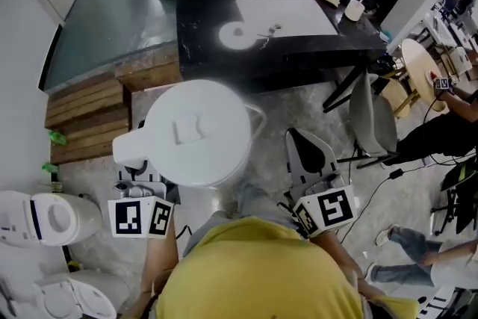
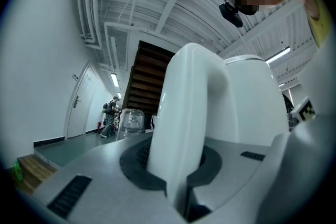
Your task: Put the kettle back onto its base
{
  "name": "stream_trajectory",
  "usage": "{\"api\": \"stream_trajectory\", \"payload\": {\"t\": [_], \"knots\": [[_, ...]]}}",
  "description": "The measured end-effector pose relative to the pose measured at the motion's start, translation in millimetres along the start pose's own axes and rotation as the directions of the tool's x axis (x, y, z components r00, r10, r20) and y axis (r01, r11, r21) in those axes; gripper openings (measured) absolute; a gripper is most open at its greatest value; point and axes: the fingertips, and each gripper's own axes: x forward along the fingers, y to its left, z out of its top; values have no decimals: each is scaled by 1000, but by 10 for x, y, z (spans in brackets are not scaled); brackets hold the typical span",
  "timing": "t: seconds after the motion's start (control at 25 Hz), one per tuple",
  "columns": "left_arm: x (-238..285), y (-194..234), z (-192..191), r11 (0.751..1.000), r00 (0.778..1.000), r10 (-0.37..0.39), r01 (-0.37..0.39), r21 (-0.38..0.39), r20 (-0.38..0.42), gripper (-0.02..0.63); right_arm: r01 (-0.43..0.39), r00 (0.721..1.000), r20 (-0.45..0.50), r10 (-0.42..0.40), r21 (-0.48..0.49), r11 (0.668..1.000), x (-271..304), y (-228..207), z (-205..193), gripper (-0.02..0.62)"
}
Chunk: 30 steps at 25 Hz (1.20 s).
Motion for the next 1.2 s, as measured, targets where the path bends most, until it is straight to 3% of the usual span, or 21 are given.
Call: {"api": "stream_trajectory", "payload": {"t": [0.64, 1.2], "knots": [[1369, 164, -61, 999, 999, 46, -46, 3, 8, 37, -54, 999, -3, 54, -2, 999, 1264, -927, 159, 16], [1856, 160, -161, 995, 995, 97, -97, 12, 0, 37, -116, 993, -17, 116, 8, 993, 1709, -1321, 78, 17]]}}
